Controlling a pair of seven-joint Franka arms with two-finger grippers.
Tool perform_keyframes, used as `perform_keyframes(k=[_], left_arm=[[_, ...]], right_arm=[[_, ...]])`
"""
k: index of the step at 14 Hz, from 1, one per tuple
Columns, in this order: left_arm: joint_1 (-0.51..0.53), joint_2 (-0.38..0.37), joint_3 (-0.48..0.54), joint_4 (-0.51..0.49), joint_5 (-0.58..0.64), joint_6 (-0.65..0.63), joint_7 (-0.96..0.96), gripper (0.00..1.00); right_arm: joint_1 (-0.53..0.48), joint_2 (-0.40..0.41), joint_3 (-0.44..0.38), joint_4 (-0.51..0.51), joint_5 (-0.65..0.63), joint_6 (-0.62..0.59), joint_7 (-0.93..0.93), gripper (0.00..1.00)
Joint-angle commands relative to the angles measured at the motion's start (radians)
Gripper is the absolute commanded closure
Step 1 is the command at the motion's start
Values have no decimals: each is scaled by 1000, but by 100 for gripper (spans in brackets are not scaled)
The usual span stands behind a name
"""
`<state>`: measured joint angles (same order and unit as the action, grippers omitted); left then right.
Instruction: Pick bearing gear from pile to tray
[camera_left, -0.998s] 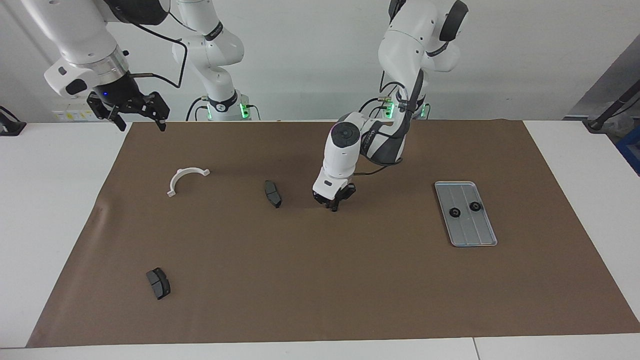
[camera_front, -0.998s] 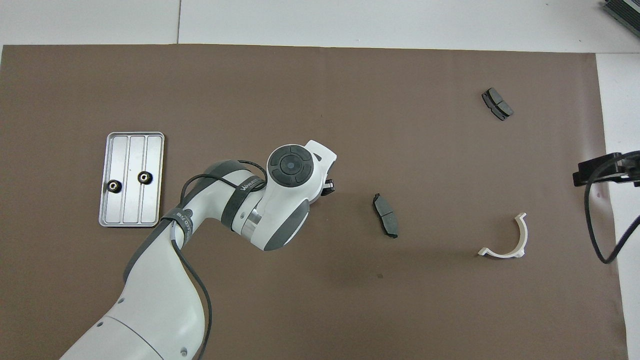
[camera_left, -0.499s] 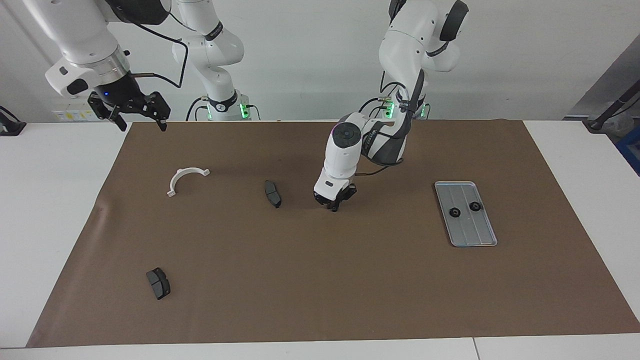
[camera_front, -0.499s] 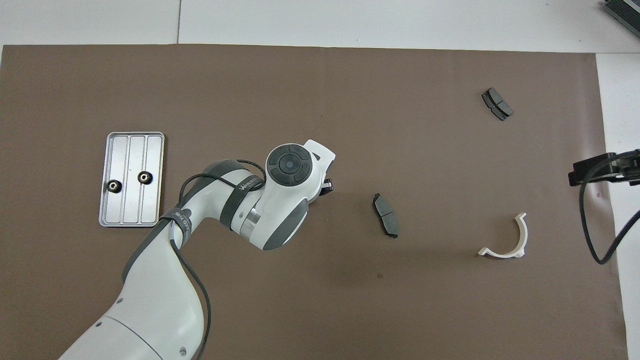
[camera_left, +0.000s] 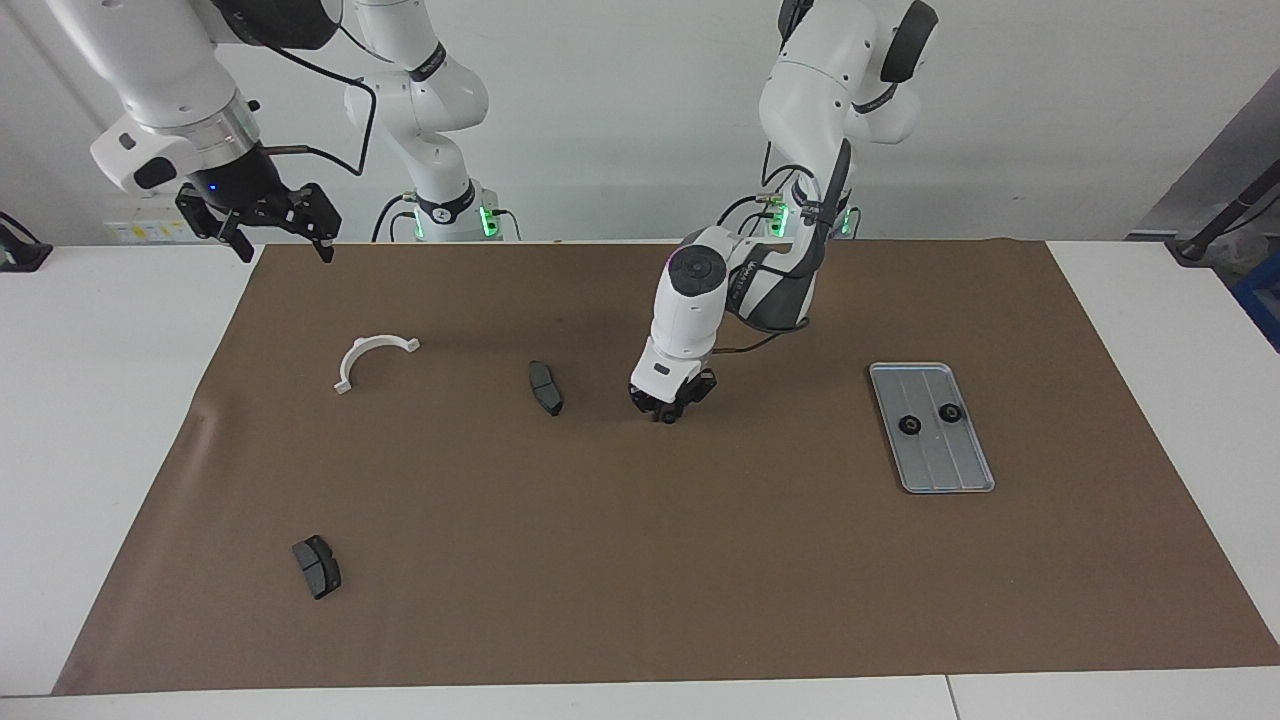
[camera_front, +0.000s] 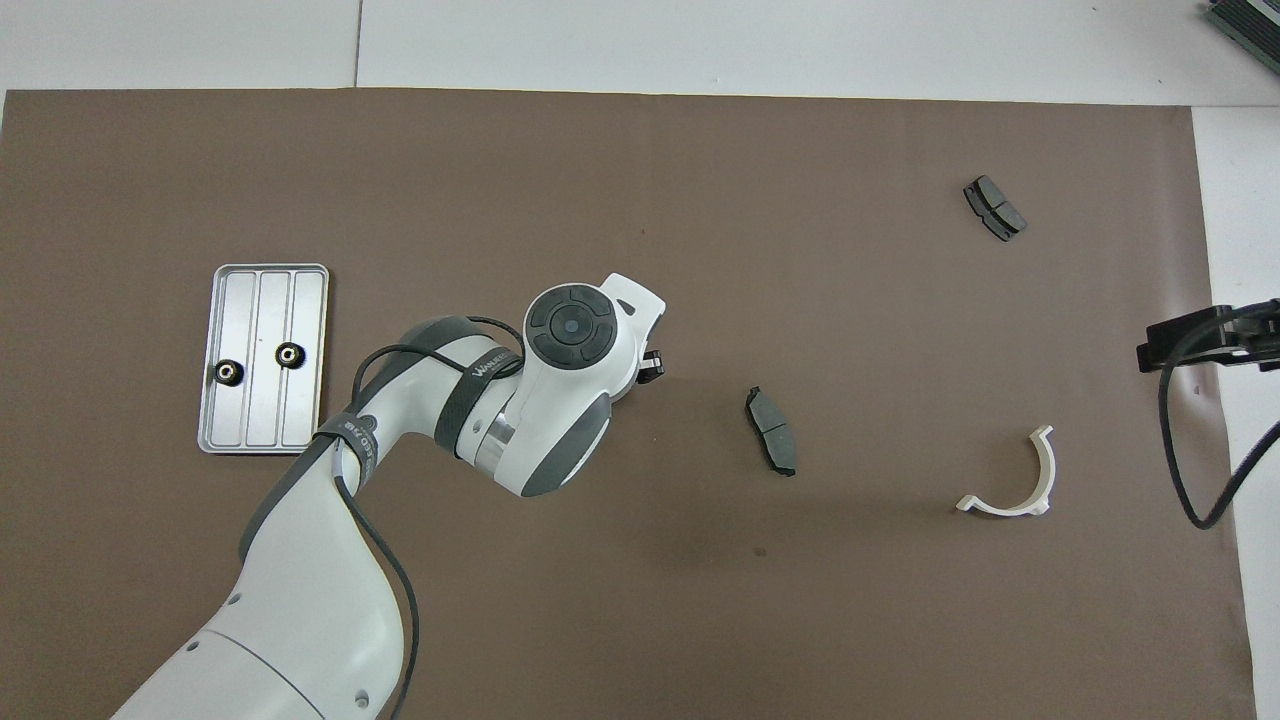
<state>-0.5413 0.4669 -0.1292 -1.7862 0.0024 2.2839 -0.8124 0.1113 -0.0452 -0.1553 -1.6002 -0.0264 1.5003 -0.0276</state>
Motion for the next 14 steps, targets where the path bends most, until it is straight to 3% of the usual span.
perform_keyframes(k=[1, 3, 10, 12, 14], left_arm=[[1, -19, 3, -29, 11, 23, -13, 67], [1, -19, 3, -27, 11, 23, -13, 76], [7, -17, 3, -21, 16, 19, -8, 91], [27, -13, 5, 31, 18, -24, -5, 100], [67, -5, 3, 117, 16, -111, 15, 100]], right_arm=[[-7, -22, 5, -23, 13, 15, -12, 0], [-5, -22, 5, -23, 13, 15, -12, 0], [-5, -22, 5, -23, 13, 15, -12, 0], [-5, -22, 5, -23, 13, 15, -11, 0], [-5, -22, 5, -23, 13, 15, -12, 0]])
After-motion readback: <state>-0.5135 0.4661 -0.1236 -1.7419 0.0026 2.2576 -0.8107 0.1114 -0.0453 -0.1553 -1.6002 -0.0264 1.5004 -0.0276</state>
